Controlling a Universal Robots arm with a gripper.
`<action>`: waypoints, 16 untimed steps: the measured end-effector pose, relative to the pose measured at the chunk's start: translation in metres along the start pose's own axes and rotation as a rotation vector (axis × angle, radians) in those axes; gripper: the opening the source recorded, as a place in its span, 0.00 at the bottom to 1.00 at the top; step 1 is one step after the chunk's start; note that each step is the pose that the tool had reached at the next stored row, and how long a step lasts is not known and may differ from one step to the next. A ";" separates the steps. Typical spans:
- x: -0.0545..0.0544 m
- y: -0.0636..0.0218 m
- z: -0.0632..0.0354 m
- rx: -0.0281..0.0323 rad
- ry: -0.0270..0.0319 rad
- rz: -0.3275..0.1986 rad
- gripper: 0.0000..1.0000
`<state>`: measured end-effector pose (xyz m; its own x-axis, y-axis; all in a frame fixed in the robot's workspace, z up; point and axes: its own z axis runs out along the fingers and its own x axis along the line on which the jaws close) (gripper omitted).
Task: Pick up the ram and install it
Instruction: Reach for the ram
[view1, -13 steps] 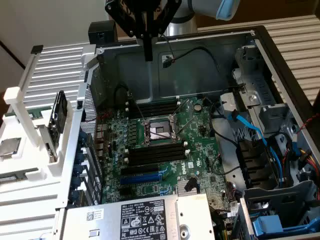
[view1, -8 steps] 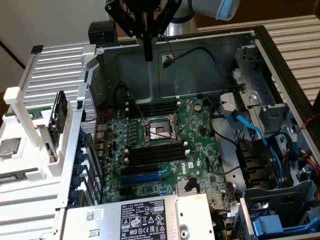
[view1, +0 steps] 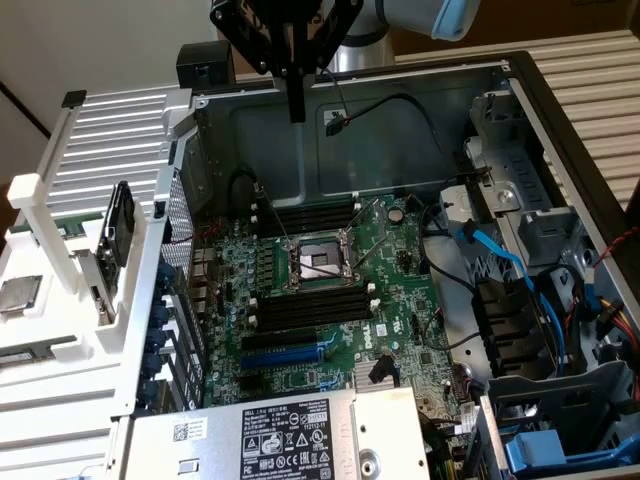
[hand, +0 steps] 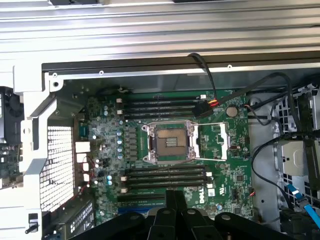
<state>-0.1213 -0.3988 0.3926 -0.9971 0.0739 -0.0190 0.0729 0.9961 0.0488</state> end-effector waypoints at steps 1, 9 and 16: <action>0.001 0.0000 -0.0001 0.0001 0.0000 0.000 0.11; 0.029 -0.0021 -0.0006 -0.0005 -0.0066 0.000 0.11; 0.041 -0.0030 -0.0010 0.0035 0.0209 -0.002 0.11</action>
<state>-0.1624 -0.3988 0.3926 -0.9974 0.0714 0.0018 0.0714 0.9964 0.0452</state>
